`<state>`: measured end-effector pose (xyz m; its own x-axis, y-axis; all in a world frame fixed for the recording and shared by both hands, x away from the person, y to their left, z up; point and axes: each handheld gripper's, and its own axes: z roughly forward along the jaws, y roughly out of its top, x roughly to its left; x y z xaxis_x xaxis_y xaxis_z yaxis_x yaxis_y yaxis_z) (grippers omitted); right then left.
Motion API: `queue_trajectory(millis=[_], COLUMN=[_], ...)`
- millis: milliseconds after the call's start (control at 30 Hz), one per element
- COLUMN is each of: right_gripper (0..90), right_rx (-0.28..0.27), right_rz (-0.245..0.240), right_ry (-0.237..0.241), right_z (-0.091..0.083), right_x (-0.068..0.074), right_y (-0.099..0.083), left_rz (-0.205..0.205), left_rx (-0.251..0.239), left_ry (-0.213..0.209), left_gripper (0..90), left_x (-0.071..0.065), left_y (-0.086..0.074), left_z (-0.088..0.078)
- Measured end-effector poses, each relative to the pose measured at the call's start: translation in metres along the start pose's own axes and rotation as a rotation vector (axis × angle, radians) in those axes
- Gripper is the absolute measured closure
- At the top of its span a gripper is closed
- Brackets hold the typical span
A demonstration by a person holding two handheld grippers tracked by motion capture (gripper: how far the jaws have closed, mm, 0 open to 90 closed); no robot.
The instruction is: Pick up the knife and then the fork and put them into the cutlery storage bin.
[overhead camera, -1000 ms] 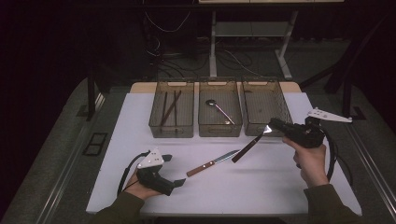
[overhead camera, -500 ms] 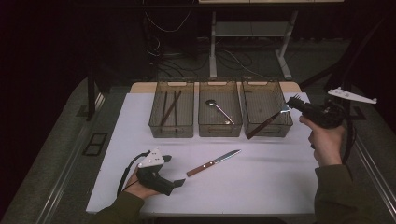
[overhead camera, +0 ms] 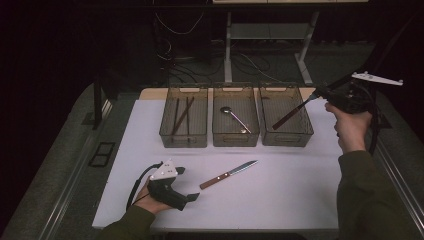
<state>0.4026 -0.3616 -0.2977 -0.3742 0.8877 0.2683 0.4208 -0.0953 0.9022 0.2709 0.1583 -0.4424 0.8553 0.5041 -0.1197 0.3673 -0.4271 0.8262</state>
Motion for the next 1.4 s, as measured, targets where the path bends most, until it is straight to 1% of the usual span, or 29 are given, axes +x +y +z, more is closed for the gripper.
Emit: queue_trajectory(millis=[100,200,233,400,500,633,700,767,867,933,967,1000,1067,1133,1167,1200,1233,1267,1300,1333,1367,1400], right_gripper=[87.2,87.2,87.2,87.2,87.2,87.1,87.0,86.9,85.1,83.4,82.9,82.6,82.3,81.4,79.5,69.6,56.0,48.1,42.9,38.9,36.9,35.6], right_rx=[0.034,0.091,0.109,0.184,0.214,0.253,0.254,0.259,0.263,0.278,0.282,0.284,0.292,0.299,0.301,0.305,0.302,0.300,0.299,0.291,0.290,0.293], right_rz=[0.009,-0.004,-0.003,-0.002,0.001,-0.001,0.010,0.031,0.041,0.023,0.010,0.013,0.020,0.022,0.004,-0.023,-0.055,-0.073,-0.073,-0.070,-0.061,-0.058], right_ry=[-0.011,-0.036,-0.037,-0.023,-0.006,-0.010,-0.005,0.008,-0.011,-0.047,-0.054,-0.064,-0.064,-0.074,-0.079,-0.099,-0.141,-0.188,-0.211,-0.221,-0.219,-0.208], right_z=[0.014,0.031,0.036,0.057,0.064,0.072,0.075,0.079,0.084,0.089,0.091,0.094,0.099,0.103,0.104,0.105,0.105,0.104,0.101,0.098,0.094,0.091], right_x=[-0.004,-0.005,-0.005,-0.005,-0.005,-0.006,-0.008,-0.012,-0.020,-0.025,-0.028,-0.030,-0.034,-0.035,-0.036,-0.035,-0.034,-0.035,-0.035,-0.037,-0.039,-0.040], right_y=[-0.001,-0.005,-0.007,-0.016,-0.019,-0.024,-0.026,-0.028,-0.032,-0.035,-0.037,-0.039,-0.042,-0.045,-0.045,-0.044,-0.044,-0.043,-0.042,-0.041,-0.040,-0.039], left_rz=[0.003,0.002,0.002,0.004,0.002,0.005,0.008,0.006,0.005,0.003,0.003,0.003,-0.001,-0.001,-0.001,-0.001,-0.002,-0.003,-0.002,-0.003,-0.002,-0.003], left_rx=[0.008,0.005,0.005,0.007,0.007,0.010,0.019,0.020,0.023,0.022,0.022,0.024,0.025,0.028,0.028,0.028,0.026,0.025,0.025,0.024,0.025,0.025], left_ry=[0.003,0.001,0.001,-0.002,-0.003,-0.007,-0.008,-0.008,-0.009,-0.011,-0.011,-0.012,-0.013,-0.013,-0.014,-0.014,-0.013,-0.013,-0.012,-0.012,-0.012,-0.012], left_gripper=[0.0,0.0,0.0,0.0,0.0,0.0,0.0,0.0,0.0,0.0,0.0,0.0,0.0,0.0,0.0,0.0,0.0,0.0,0.0,0.0,0.0,0.0], left_x=[0.000,-0.001,-0.001,-0.001,-0.001,-0.002,-0.002,-0.001,-0.001,-0.001,-0.001,-0.001,0.000,0.000,0.000,0.000,0.000,0.000,0.000,0.000,0.000,-0.001], left_y=[0.000,0.000,0.000,0.000,0.000,0.000,0.000,0.000,0.000,0.000,0.000,0.000,-0.001,-0.001,-0.001,-0.001,-0.001,-0.001,-0.001,-0.001,-0.001,-0.001], left_z=[0.001,0.001,0.000,0.001,0.001,0.002,0.002,0.002,0.003,0.004,0.004,0.004,0.004,0.005,0.005,0.005,0.004,0.004,0.004,0.004,0.004,0.004])
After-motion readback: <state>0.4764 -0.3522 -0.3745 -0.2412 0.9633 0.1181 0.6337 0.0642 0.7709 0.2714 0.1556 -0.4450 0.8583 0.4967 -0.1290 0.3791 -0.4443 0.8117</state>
